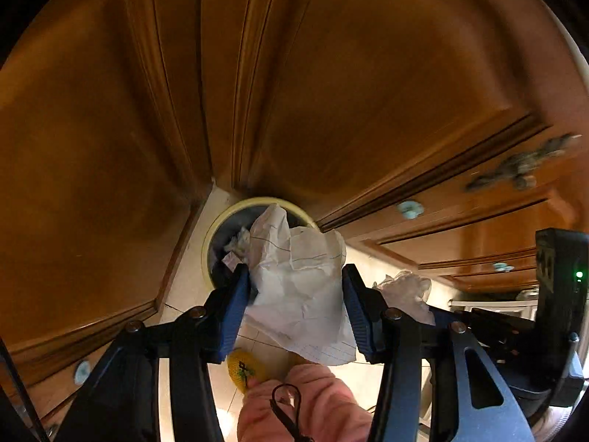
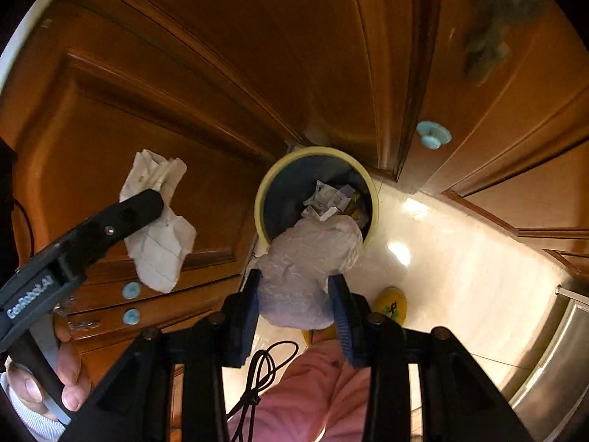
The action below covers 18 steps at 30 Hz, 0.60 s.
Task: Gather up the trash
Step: 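Carry paper and plastic bag down over the floor bin and open both tools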
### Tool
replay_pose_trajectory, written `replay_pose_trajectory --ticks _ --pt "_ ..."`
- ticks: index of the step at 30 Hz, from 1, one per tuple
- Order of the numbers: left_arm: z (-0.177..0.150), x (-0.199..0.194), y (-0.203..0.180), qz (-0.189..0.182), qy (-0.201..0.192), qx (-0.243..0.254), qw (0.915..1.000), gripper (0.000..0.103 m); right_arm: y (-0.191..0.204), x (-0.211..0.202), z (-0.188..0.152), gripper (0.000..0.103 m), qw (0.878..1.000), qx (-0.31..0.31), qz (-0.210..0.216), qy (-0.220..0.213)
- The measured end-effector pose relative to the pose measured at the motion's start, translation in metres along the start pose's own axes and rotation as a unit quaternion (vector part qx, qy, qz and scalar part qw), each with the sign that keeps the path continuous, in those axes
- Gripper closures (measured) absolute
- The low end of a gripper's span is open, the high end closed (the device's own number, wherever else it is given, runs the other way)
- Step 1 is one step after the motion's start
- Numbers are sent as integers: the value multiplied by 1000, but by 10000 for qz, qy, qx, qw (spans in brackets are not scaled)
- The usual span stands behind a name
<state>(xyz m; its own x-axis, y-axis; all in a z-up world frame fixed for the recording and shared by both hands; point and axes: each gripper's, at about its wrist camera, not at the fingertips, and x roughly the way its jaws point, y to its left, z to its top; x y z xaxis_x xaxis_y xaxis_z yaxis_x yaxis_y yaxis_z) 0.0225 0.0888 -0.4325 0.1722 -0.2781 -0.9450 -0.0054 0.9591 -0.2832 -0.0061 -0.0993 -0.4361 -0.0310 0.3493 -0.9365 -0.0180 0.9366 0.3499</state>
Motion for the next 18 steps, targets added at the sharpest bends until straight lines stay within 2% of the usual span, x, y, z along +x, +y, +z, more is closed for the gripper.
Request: replay_pose_trajectory --ticks 5,8,11,15,18 --pt "7 38 10 28 82 -42 10000 51 -9 32 9 65 10000 -65 22 45" --pt "11 52 16 88 100 -29 9999 43 -6 43 13 64 9998 -166 -30 91" --pt "20 56 24 125 65 -98 9999 35 -3 53 18 63 9998 -184 -57 99" --pt "20 59 30 183 92 -141 9997 34 2 59 21 62 9998 -174 -38 86" --pt "19 54 32 211 101 -135 9996 34 4 66 23 53 9998 -154 -47 91"
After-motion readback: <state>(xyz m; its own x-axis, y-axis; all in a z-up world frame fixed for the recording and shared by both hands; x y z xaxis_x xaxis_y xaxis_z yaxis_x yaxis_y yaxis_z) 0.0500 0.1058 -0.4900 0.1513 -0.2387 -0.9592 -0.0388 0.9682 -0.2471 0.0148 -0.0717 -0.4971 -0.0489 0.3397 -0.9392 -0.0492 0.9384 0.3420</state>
